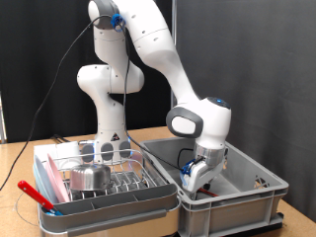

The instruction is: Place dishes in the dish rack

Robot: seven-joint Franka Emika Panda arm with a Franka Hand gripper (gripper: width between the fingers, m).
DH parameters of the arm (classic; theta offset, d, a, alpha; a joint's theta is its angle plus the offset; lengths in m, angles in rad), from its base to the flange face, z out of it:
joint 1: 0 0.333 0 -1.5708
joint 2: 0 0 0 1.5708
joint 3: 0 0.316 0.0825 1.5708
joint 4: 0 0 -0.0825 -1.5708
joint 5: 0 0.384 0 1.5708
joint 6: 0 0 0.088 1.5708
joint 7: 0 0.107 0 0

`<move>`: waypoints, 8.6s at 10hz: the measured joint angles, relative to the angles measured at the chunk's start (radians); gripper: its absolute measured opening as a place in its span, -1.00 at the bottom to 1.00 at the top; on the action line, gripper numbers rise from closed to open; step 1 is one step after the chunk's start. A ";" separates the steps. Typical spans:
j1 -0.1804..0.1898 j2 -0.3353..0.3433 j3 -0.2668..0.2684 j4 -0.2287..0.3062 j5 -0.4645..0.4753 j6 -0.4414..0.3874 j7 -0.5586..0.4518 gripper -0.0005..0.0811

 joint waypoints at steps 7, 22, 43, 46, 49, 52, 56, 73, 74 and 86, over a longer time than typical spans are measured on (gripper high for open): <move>-0.002 0.011 -0.005 0.015 0.019 0.000 0.001 -0.10; -0.369 -0.283 0.373 -0.004 0.595 -0.118 -0.476 -0.97; -0.038 0.122 0.036 0.111 -0.040 -0.006 -0.075 0.99; -0.025 0.122 0.040 0.110 -0.038 -0.006 -0.046 0.35; -0.026 0.122 0.045 0.110 -0.024 -0.005 -0.042 -0.42; -0.063 0.122 0.076 0.107 0.037 -0.005 -0.071 -0.80; -0.169 0.102 0.178 0.101 0.139 -0.006 -0.140 -0.80; -0.745 -0.208 0.701 0.188 0.913 -0.664 -0.384 -0.80; -0.784 -0.217 0.723 0.194 0.990 -0.696 -0.426 -0.80; -0.882 -0.246 0.707 0.173 1.524 -0.859 0.002 -0.80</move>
